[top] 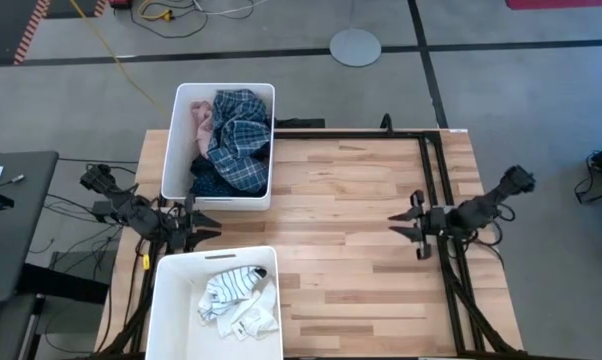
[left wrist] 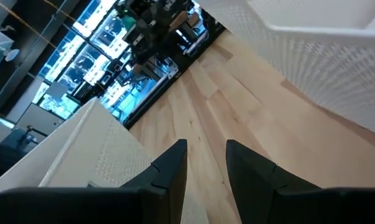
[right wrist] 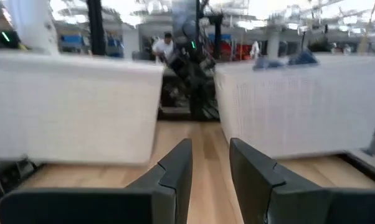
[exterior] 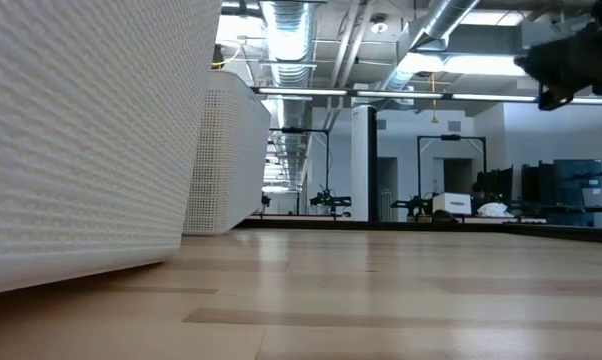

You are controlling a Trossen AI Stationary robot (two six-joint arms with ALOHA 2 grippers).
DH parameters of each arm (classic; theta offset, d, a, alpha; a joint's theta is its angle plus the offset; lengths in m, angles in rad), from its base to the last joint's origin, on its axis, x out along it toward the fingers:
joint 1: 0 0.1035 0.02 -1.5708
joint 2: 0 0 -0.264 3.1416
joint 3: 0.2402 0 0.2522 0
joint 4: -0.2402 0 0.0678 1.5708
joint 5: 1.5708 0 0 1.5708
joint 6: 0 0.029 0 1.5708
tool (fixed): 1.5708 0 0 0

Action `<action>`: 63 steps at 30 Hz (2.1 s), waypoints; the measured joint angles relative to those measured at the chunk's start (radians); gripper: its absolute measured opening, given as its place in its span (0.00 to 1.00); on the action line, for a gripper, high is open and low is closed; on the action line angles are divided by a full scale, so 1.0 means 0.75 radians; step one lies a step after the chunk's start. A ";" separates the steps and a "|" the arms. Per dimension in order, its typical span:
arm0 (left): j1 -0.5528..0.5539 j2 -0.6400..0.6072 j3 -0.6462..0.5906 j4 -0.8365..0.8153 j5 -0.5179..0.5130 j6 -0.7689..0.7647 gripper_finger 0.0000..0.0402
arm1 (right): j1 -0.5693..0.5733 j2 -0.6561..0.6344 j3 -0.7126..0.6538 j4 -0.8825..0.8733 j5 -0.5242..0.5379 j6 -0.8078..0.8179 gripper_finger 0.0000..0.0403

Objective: Sort clothes
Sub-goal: Return to Home Position

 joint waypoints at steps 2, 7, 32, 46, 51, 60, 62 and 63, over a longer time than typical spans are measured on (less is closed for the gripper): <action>0.000 0.000 0.000 -0.015 0.001 0.003 0.26 | -0.020 0.002 -0.001 -0.053 0.000 0.016 0.30; 0.000 0.000 0.001 -0.041 0.000 0.064 0.26 | -0.042 0.000 -0.001 -0.067 0.005 0.019 0.30; 0.001 0.000 0.000 -0.039 -0.001 0.127 0.26 | -0.041 0.001 -0.003 -0.071 0.006 0.022 0.31; 0.001 0.000 0.000 -0.038 -0.001 0.131 0.26 | -0.041 0.001 -0.004 -0.072 0.006 0.021 0.31; 0.001 0.000 0.000 -0.038 -0.001 0.127 0.26 | -0.041 0.001 -0.004 -0.072 0.006 0.019 0.31; 0.001 0.000 0.000 -0.038 -0.001 0.132 0.26 | -0.041 0.001 -0.004 -0.072 0.006 0.019 0.30; 0.001 0.000 0.000 -0.038 -0.001 0.127 0.26 | -0.041 0.001 -0.004 -0.072 0.006 0.019 0.30; 0.001 0.000 0.000 -0.038 -0.001 0.127 0.26 | -0.041 0.001 -0.004 -0.072 0.006 0.019 0.30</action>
